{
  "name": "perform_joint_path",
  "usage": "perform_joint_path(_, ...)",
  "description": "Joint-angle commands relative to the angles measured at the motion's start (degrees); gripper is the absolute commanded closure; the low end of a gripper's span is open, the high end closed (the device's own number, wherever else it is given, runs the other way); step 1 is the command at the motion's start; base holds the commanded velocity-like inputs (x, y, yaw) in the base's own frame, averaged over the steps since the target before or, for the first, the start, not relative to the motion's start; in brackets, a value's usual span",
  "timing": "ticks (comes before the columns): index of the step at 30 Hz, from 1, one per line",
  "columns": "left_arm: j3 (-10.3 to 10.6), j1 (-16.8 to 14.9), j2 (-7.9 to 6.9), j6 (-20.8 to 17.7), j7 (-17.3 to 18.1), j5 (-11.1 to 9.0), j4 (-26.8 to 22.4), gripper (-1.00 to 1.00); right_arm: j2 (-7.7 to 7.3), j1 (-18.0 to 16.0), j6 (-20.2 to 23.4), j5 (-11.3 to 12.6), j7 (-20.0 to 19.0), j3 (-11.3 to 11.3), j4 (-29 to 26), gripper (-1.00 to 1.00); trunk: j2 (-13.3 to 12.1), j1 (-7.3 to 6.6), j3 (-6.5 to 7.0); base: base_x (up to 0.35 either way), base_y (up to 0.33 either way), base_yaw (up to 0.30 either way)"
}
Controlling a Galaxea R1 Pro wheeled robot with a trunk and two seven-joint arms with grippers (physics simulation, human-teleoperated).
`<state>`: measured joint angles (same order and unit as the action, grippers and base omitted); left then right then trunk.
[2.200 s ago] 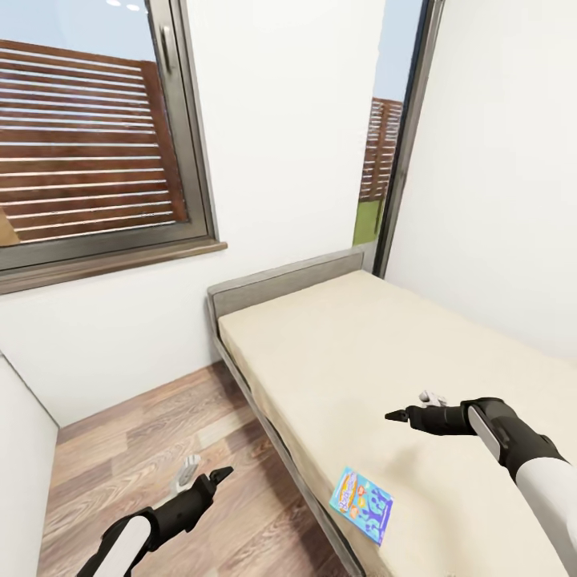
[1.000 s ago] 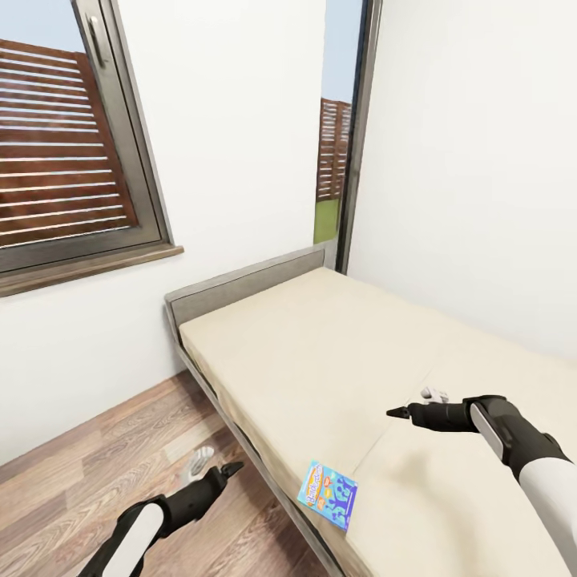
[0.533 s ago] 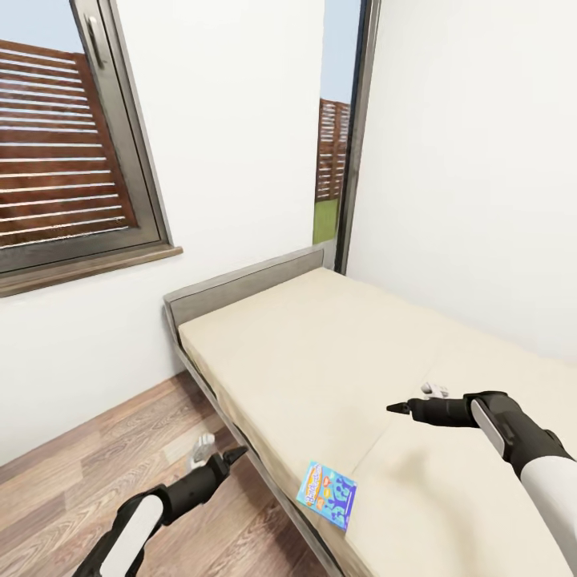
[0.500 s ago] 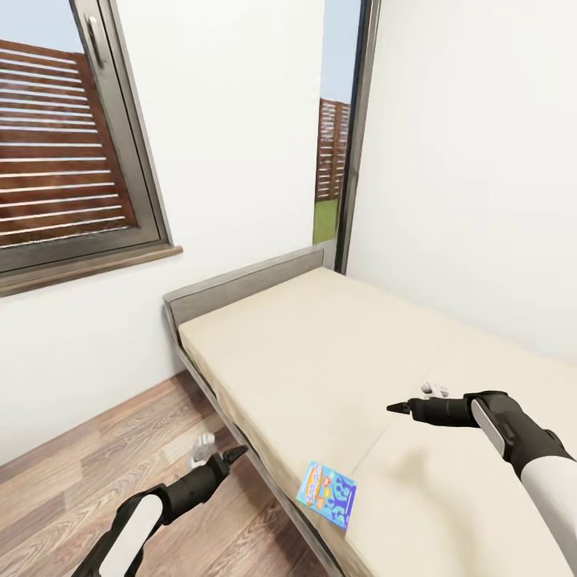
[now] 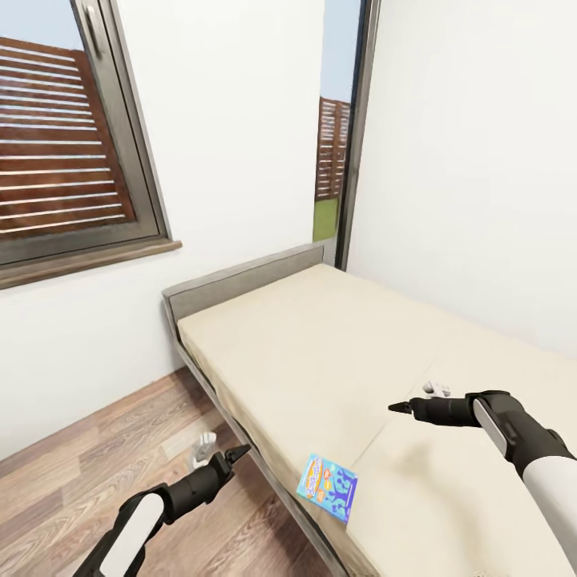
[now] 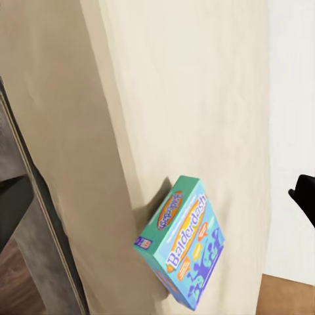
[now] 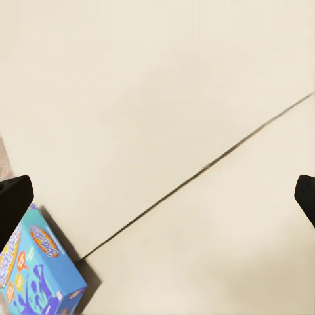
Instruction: Put all the toys in the child's room - the three board games (two on the bed and one on the table), the two jigsaw puzzles on the table, and the tennis ball on the table - inside the toy box on the table in the child's room.
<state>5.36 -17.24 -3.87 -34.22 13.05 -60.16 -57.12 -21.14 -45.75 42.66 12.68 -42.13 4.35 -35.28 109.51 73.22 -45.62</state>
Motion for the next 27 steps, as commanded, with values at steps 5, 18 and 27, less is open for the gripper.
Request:
perform_joint_path(5,0.1,-0.1,0.05,-0.3,0.4,-0.3,0.2,-1.0,-0.06,0.0,0.4,0.6,0.2,0.3,-0.1,-1.0,2.0,1.1,-0.96,0.0,0.0,0.0)
perform_joint_path(18,0.1,-0.2,0.08,-0.3,1.7,-0.4,0.5,-1.0,-0.04,0.0,0.4,0.7,0.2,0.3,-0.1,-1.0,7.3,3.95,-3.29,0.0,0.0,0.0)
perform_joint_path(27,0.2,-0.2,0.09,-0.4,1.8,-0.4,0.6,-1.0,-0.04,0.0,0.4,0.7,0.2,0.3,-0.1,-1.0,10.9,5.93,-4.91,0.0,0.0,0.0)
